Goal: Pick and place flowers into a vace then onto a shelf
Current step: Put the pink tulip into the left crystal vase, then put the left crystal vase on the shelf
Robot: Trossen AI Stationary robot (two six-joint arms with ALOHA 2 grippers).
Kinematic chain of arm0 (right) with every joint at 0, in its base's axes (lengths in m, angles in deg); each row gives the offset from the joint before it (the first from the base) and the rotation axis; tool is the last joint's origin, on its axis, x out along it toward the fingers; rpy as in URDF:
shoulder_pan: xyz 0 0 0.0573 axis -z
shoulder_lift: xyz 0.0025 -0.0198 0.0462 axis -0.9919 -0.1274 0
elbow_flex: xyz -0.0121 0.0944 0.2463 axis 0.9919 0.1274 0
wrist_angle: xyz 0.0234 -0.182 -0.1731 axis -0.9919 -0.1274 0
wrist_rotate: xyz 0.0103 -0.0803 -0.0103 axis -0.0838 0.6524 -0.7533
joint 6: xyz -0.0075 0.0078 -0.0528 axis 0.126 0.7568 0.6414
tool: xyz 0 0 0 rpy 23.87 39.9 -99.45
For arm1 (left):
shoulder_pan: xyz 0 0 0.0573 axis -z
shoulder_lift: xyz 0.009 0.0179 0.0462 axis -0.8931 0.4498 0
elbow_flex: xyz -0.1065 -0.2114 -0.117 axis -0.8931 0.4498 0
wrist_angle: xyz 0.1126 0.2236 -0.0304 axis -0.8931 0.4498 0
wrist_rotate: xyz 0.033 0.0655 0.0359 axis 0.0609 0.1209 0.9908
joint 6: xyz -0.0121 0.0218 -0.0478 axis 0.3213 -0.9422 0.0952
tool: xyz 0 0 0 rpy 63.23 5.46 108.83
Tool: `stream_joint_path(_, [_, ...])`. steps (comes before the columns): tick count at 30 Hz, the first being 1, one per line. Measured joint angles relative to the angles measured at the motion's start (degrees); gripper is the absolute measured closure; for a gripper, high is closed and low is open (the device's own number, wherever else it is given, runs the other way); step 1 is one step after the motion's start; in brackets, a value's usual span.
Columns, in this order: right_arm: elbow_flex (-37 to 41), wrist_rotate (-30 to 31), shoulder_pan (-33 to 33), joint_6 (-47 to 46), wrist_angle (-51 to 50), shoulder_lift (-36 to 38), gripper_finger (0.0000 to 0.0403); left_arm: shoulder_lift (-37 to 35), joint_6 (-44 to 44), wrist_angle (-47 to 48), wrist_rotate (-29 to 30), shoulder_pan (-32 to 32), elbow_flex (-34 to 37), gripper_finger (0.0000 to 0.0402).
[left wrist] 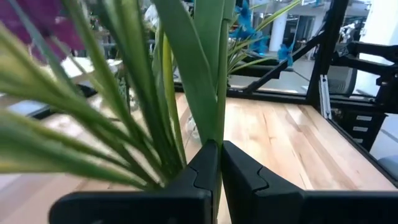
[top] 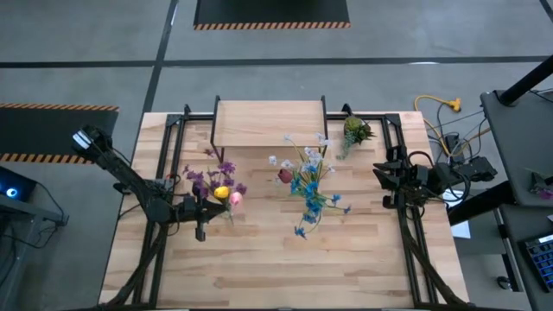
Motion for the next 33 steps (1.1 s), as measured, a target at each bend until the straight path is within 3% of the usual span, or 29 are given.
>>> stream_joint_path(10, [0.0, 0.0, 0.0, 0.0, 0.0, 0.0, 0.0339, -0.1, 3.8, 0.0, 0.0, 0.0, 0.6, 0.0396])
stream_joint_path(24, [0.0, 0.0, 0.0, 0.0, 0.0, 0.0, 0.0339, -0.4, 4.0, 0.0, -0.3, 0.1, -0.6, 0.0257])
stream_joint_path(33, [0.0, 0.0, 0.0, 0.0, 0.1, 0.0, 0.0339, -5.7, 3.5, 0.2, -4.6, 1.3, -1.2, 0.0236])
